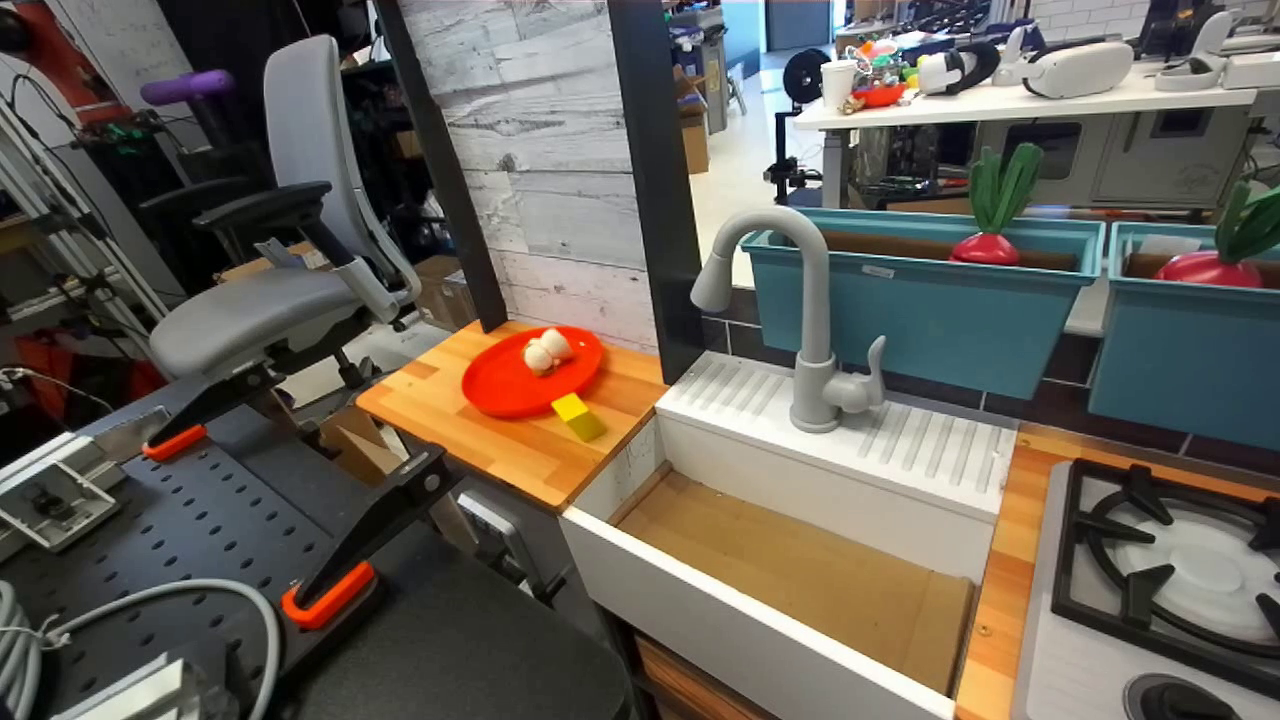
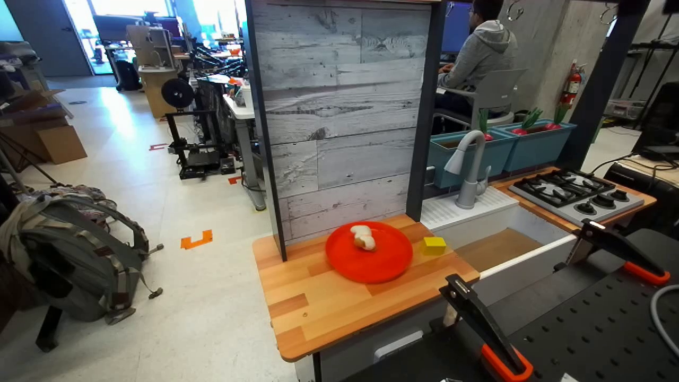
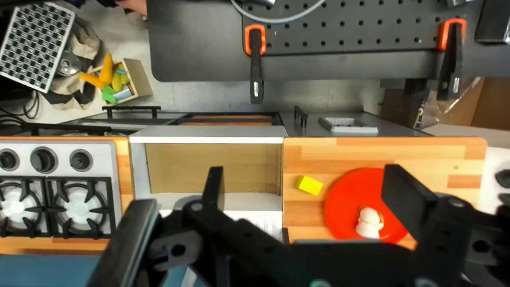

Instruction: Move the yellow block to the front left

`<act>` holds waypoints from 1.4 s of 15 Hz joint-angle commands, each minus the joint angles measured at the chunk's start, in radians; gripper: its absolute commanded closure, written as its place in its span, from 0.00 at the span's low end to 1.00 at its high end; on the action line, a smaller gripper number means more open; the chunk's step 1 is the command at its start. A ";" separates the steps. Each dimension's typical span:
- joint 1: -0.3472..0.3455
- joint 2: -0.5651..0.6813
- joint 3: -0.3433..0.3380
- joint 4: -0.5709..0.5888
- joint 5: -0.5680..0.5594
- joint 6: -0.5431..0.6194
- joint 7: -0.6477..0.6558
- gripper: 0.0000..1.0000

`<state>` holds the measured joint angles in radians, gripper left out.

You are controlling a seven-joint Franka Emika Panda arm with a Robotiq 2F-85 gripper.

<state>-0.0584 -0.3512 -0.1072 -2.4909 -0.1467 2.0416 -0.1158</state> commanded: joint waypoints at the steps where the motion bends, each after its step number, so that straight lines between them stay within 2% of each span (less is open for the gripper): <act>1: -0.001 0.156 -0.022 -0.021 0.086 0.246 -0.007 0.00; 4: -0.002 0.291 -0.030 -0.035 0.184 0.438 -0.044 0.00; 7: -0.010 0.431 -0.022 -0.025 0.308 0.571 -0.116 0.00; 10: -0.042 0.571 0.024 0.016 0.473 0.651 -0.210 0.00; 12: -0.079 0.668 0.066 0.067 0.545 0.662 -0.240 0.00; 15: -0.135 0.806 0.121 0.158 0.575 0.666 -0.228 0.00; 17: -0.154 0.893 0.139 0.219 0.548 0.671 -0.194 0.00; 21: -0.144 1.028 0.147 0.331 0.501 0.671 -0.116 0.00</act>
<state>-0.1947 0.5787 0.0158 -2.2514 0.3867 2.6916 -0.2914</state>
